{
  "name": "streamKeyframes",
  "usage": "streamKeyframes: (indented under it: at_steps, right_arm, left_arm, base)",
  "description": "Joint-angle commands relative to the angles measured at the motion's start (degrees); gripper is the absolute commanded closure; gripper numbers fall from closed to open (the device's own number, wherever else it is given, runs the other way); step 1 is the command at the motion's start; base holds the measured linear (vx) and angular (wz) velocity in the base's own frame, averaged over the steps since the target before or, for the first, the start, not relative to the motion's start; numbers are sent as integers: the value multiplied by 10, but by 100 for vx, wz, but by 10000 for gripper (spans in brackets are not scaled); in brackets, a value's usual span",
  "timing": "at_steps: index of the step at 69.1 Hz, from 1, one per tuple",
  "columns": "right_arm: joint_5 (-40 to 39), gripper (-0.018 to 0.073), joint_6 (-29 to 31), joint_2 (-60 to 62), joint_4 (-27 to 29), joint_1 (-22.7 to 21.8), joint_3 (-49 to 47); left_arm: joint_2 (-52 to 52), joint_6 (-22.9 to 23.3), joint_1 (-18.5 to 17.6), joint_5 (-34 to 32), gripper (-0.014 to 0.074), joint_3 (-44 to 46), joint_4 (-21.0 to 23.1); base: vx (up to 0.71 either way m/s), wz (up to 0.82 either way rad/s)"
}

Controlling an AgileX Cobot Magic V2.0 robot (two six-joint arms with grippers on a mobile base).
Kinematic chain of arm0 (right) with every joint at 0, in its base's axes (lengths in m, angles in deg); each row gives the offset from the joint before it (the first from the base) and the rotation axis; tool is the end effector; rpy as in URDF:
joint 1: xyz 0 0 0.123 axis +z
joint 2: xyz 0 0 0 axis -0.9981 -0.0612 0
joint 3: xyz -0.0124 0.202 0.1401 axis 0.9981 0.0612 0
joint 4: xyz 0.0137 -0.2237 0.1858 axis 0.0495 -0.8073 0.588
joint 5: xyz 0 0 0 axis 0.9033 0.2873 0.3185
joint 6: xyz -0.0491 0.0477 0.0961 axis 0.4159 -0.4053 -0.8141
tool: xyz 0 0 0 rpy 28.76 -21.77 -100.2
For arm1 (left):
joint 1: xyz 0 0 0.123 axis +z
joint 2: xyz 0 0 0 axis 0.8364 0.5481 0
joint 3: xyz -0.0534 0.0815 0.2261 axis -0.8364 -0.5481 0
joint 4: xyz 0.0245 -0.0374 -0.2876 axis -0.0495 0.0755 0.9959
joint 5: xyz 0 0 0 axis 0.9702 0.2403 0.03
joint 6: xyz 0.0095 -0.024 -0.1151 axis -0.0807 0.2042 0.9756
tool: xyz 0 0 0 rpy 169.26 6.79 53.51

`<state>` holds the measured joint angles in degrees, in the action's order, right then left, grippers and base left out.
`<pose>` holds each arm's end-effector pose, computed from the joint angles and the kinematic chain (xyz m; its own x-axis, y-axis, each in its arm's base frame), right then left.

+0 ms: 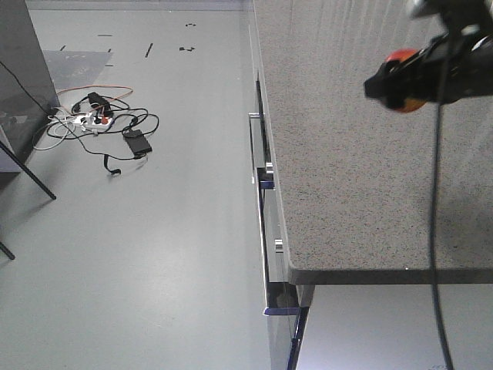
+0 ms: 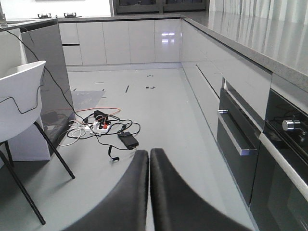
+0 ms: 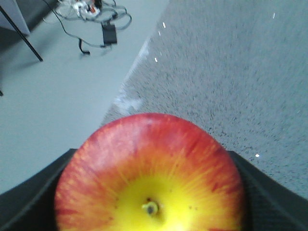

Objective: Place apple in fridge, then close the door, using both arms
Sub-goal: 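Raise the held apple with the right gripper away from the counter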

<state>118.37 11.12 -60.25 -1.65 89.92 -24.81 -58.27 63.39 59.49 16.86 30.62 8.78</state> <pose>0.4055 0.0497 0.3262 -0.4970 -0.2069 -0.8427 -0.3332 0.9422 -0.0347 0.1620 0.0112 0.1879 -0.0817 -0.0620 -0.9947 -0.0817 0.9951 -0.0553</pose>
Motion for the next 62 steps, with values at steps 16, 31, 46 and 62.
streamKeyframes:
  at_steps: [16,31,46,62]
  right_arm:
    - [123,485,-1,187,5,0,-17]
    - [136,485,-1,241,5,0,-17]
    - [136,485,-1,254,5,0,-17]
    - [136,485,-1,253,5,0,-17]
  left_arm:
    - [-9,4,-1,-40,604,-9,0]
    - [-9,4,-1,-40,604,-9,0]
    - [-9,4,-1,-40,604,-9,0]
    - [-9,4,-1,-40,604,-9,0]
  base:
    - [0,0]
    - [0,0]
    - [0,0]
    - [0,0]
